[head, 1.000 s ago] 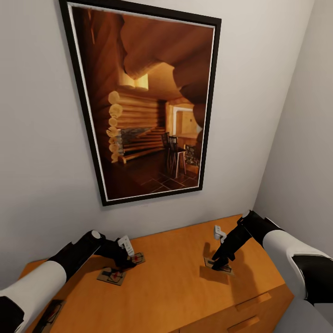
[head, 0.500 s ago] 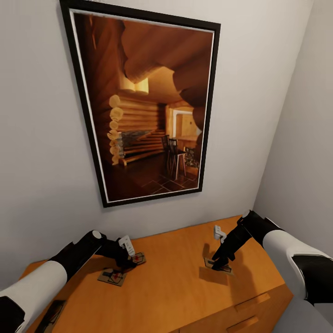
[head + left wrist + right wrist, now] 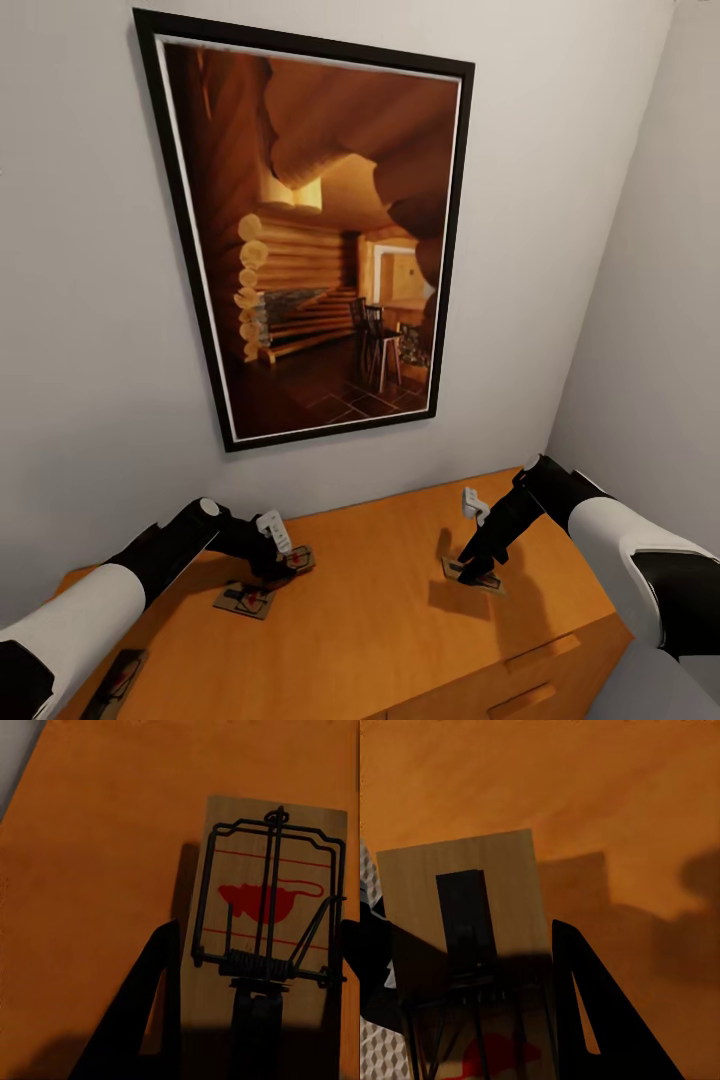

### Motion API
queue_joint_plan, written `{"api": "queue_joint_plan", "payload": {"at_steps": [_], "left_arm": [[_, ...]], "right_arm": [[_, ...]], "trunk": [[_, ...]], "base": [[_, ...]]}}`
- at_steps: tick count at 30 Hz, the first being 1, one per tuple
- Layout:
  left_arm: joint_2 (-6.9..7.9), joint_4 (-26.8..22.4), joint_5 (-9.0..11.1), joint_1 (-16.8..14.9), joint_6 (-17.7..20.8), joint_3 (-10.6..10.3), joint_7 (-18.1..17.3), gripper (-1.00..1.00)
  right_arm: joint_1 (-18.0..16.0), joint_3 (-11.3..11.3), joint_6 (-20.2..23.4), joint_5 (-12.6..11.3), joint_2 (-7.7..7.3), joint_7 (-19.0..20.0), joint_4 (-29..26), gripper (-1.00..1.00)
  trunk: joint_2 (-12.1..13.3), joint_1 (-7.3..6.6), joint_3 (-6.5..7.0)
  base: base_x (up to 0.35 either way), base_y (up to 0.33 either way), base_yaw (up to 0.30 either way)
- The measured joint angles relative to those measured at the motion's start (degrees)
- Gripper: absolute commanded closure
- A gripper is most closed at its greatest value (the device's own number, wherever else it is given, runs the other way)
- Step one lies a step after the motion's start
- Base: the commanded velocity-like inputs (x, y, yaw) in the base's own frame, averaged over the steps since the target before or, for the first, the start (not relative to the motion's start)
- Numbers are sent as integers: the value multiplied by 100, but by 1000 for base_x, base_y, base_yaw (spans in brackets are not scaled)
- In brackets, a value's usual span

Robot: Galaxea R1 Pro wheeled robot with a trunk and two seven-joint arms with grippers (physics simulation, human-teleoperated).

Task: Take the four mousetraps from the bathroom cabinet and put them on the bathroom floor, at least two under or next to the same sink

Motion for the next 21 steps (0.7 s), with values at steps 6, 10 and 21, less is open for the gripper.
{"api": "queue_joint_plan", "payload": {"at_steps": [6,10,21], "left_arm": [[-2,-7,0,0,4,13,-2,100],[-7,-7,-2,0,4,20,-1,100],[-11,-9,-8,-3,5,22,5,100]], "right_arm": [[0,0,0,0,2,0,0,100],[0,1,0,0,2,0,0,100],[-4,-1,0,0,2,1,0,100]], "trunk": [[241,-132,108],[402,-220,181],[836,-461,368]], "base": [[0,0,0],[0,0,0],[0,0,0]]}}
